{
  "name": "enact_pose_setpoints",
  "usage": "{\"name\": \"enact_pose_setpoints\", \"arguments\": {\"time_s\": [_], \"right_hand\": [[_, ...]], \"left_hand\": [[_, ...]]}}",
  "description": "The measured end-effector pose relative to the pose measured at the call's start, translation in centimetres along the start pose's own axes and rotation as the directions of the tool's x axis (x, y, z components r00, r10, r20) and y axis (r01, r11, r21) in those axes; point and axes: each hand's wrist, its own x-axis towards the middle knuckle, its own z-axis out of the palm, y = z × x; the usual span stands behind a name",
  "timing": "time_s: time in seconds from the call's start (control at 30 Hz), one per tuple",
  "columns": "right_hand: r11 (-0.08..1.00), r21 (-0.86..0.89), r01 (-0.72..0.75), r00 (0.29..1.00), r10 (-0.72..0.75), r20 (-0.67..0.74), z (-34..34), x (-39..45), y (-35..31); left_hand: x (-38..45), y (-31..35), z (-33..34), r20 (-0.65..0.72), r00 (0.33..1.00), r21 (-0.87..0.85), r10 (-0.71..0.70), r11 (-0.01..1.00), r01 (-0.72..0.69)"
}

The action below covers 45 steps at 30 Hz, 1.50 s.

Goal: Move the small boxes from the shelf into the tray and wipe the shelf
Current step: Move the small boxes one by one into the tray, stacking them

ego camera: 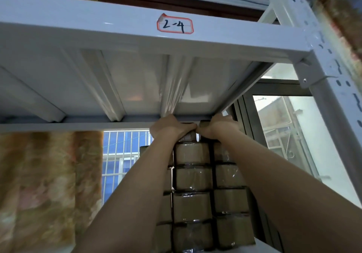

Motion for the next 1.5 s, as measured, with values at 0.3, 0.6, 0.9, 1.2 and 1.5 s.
{"name": "enact_pose_setpoints", "arguments": {"time_s": [0.3,0.6,0.9,1.2,1.5], "right_hand": [[0.991,0.119,0.061,0.997,-0.055,-0.060,0.0,-1.1,0.1],[0.989,0.131,0.068,0.993,-0.054,-0.105,-1.9,-2.5,-0.3],[0.991,-0.110,0.074,0.987,-0.088,-0.136,-3.4,-4.5,-0.2],[0.989,-0.135,0.066,0.997,-0.061,0.037,-3.6,-5.7,-0.2],[0.993,0.120,0.001,1.000,-0.005,0.031,-1.9,-8.8,1.0]], "left_hand": [[-0.6,-0.1,0.0,-0.115,0.993,-0.063,0.023,0.998,-0.031],[-1.8,-0.3,-2.5,-0.177,0.982,-0.057,0.067,0.995,-0.078],[-2.8,-0.9,-4.0,-0.055,0.995,-0.093,0.086,0.992,-0.090],[-3.6,0.0,-3.9,0.014,0.999,-0.086,-0.029,0.996,0.030],[-5.7,0.0,-2.9,0.174,0.964,-0.170,-0.200,0.958,0.230]]}}
